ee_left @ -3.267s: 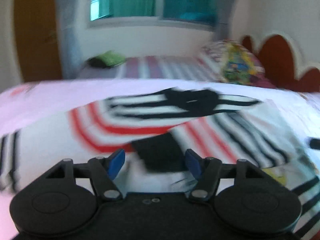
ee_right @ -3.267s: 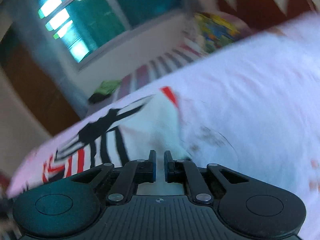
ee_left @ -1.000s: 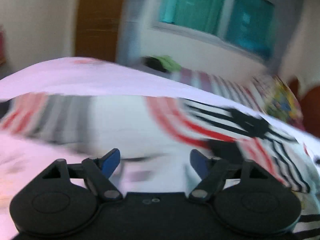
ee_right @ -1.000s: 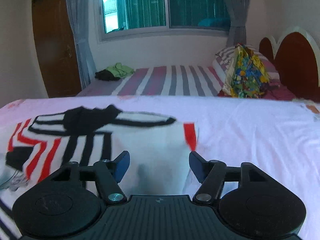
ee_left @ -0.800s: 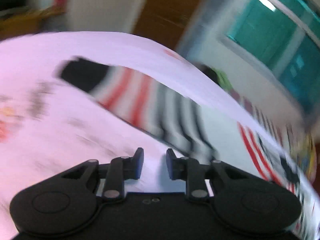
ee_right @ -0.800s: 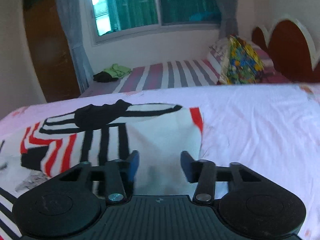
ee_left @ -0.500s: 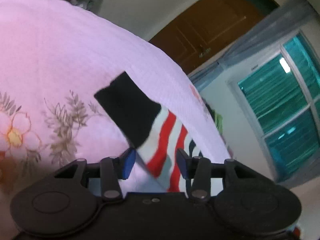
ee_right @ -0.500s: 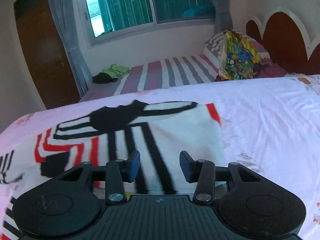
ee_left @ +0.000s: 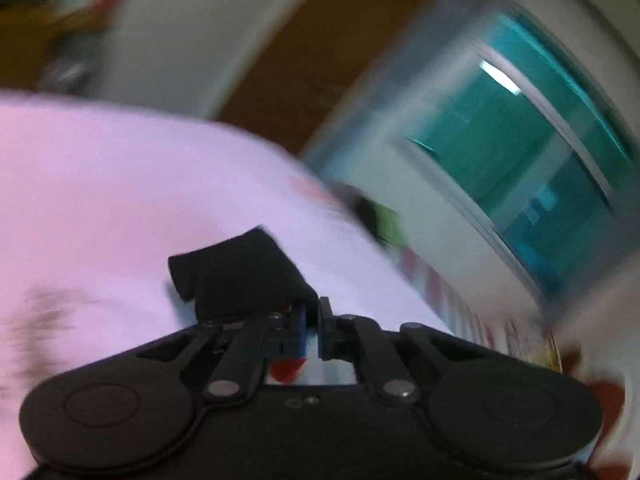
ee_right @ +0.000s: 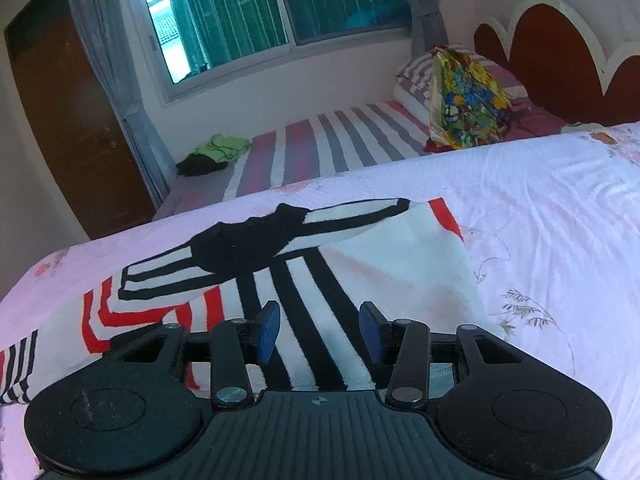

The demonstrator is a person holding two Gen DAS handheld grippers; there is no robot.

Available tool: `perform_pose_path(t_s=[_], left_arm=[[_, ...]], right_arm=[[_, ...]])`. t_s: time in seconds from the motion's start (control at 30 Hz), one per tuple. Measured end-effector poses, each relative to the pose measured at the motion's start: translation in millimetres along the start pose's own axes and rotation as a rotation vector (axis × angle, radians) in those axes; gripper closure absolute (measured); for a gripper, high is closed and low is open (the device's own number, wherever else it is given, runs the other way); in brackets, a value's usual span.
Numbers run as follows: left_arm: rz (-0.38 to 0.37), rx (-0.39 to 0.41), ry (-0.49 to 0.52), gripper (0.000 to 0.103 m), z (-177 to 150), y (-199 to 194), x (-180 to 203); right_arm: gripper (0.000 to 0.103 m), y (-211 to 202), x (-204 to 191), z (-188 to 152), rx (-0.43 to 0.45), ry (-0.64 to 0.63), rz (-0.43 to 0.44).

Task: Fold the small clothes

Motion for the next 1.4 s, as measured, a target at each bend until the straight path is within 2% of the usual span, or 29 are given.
perform_pose_path(t_s=[0.1, 0.2, 0.27, 0.47, 0.53, 0.6, 0.67, 0.73, 0.77, 0.8, 0.87, 0.93, 1.0, 1.03, 1.17, 1.23, 1.33, 1.4], left_arm=[[-0.157, -0.081, 0.215, 0.099, -32.5, 9.5, 99.9], [-0.242, -0.151, 0.373, 0.099, -81.0, 19.3, 180.8], [-0.271, -0.191, 0.448, 0.099, -116.0, 27.7, 224.8], [-0.304, -0.316, 0.541, 0.099, -200.3, 46.7, 299.5], [-0.307, -0.368, 0.597, 0.099, -227.0, 48.7, 312.0], [-0.3, -0.408, 0.658, 0.094, -252.4, 51.4, 317.7], [-0.292, -0.45, 0.719, 0.074, -277.9, 50.7, 324.3], [-0.351, -0.462, 0.732, 0.049, -294.3, 48.9, 332.6], [-0.395, -0.463, 0.734, 0.024, -301.4, 42.8, 338.1], [-0.438, -0.445, 0.74, 0.014, -304.8, 33.5, 342.7], [-0.488, -0.392, 0.754, 0.022, -300.8, 16.0, 344.0], [-0.49, -0.373, 0.731, 0.031, -288.5, 6.8, 330.1], [-0.409, -0.355, 0.686, 0.044, -264.8, 2.4, 294.5], [-0.346, -0.334, 0.671, 0.046, -250.2, 2.8, 272.2], [-0.08, -0.259, 0.697, 0.046, -195.6, 0.6, 178.1], [-0.006, -0.263, 0.686, 0.046, -180.1, 6.1, 147.0], [-0.002, -0.267, 0.702, 0.046, -173.2, 19.4, 134.6], [-0.012, -0.266, 0.734, 0.046, -173.8, 28.5, 135.3]], right_arm=[[0.058, 0.7, 3.7, -2.4, 0.001, 0.005, 0.015], [0.058, -1.3, 14.1, -1.6, -0.004, 0.027, 0.028], [0.058, -4.6, 24.3, 0.8, -0.003, 0.059, 0.041], [0.058, -19.3, 48.7, 5.8, 0.006, 0.095, 0.067], [0.058, -24.6, 56.9, 6.9, 0.009, 0.11, 0.082], [0.058, -28.6, 64.3, 6.9, 0.005, 0.131, 0.099], [0.058, -32.1, 68.1, 6.5, -0.002, 0.143, 0.127], [0.058, -35.3, 72.2, 7.1, 0.0, 0.142, 0.125], [0.058, -35.9, 74.0, 7.5, -0.001, 0.146, 0.131], [0.058, -36.0, 74.6, 7.2, -0.006, 0.149, 0.135], [0.058, -34.1, 72.3, 6.9, -0.019, 0.144, 0.146], [0.058, -29.2, 62.4, 7.0, -0.035, 0.137, 0.181], [0.058, -20.9, 50.8, 4.7, -0.056, 0.123, 0.21], [0.058, -16.3, 45.2, 2.3, -0.067, 0.128, 0.228], [0.058, 14.4, 26.7, -14.1, -0.129, 0.17, 0.27], [0.058, 31.5, 22.0, -20.6, -0.154, 0.201, 0.275], [0.058, 55.4, 20.9, -26.7, -0.185, 0.263, 0.248], [0.058, 59.5, 14.8, -23.1, -0.172, 0.254, 0.241]])
Point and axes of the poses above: each gripper's, at about its wrist camera, not at the fingertips, and y roughly the way its jaws point, x to its right, z to its top, the point moved 9 cm from there along y, roughly the way its jaws point, and after that the axes turned 1 degree about x, right-handed, at the moved point
